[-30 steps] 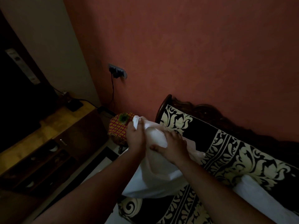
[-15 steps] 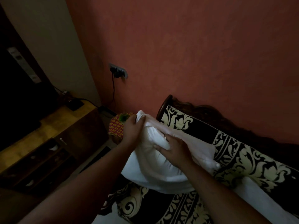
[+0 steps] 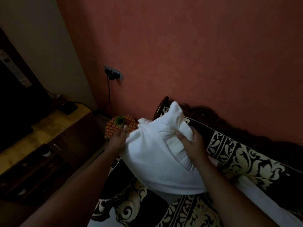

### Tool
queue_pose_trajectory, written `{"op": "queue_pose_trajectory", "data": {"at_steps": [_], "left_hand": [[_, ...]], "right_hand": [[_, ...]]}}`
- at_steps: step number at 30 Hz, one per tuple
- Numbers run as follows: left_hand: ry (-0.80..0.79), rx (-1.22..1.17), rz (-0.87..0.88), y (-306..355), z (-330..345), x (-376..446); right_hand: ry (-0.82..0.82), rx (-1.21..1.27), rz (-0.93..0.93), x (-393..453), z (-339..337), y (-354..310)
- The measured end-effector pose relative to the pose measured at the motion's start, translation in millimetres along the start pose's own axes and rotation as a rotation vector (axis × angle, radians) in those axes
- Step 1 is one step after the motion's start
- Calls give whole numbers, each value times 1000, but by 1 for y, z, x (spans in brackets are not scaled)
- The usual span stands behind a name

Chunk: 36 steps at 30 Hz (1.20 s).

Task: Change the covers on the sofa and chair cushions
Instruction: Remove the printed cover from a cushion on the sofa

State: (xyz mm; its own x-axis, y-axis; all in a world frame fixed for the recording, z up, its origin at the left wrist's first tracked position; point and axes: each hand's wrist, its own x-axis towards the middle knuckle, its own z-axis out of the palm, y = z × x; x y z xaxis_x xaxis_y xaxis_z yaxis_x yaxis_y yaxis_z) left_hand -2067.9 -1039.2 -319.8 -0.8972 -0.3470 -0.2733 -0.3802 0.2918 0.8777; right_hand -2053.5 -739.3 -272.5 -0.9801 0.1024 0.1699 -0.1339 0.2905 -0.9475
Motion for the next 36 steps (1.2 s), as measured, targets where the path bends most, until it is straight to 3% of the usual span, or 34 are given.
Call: {"op": "queue_pose_trajectory", "data": {"at_steps": [5, 9, 14, 18, 21, 25, 36], "left_hand": [[-124, -142, -53, -11, 4, -4], [144, -149, -22, -5, 16, -10], [177, -240, 41, 5, 15, -9], [145, -233, 67, 7, 11, -5], [188, -218, 118, 7, 11, -6], [242, -9, 182, -1, 6, -6], [294, 211, 53, -8, 2, 2]], "right_hand": [[26, 134, 143, 1, -9, 6], [46, 117, 232, 4, -8, 6], [-80, -24, 341, 14, -12, 7], [-102, -50, 285, 20, -7, -5], [20, -136, 261, 14, 1, -5], [121, -71, 198, 4, 8, -1], [130, -38, 37, 0, -6, -17]]}}
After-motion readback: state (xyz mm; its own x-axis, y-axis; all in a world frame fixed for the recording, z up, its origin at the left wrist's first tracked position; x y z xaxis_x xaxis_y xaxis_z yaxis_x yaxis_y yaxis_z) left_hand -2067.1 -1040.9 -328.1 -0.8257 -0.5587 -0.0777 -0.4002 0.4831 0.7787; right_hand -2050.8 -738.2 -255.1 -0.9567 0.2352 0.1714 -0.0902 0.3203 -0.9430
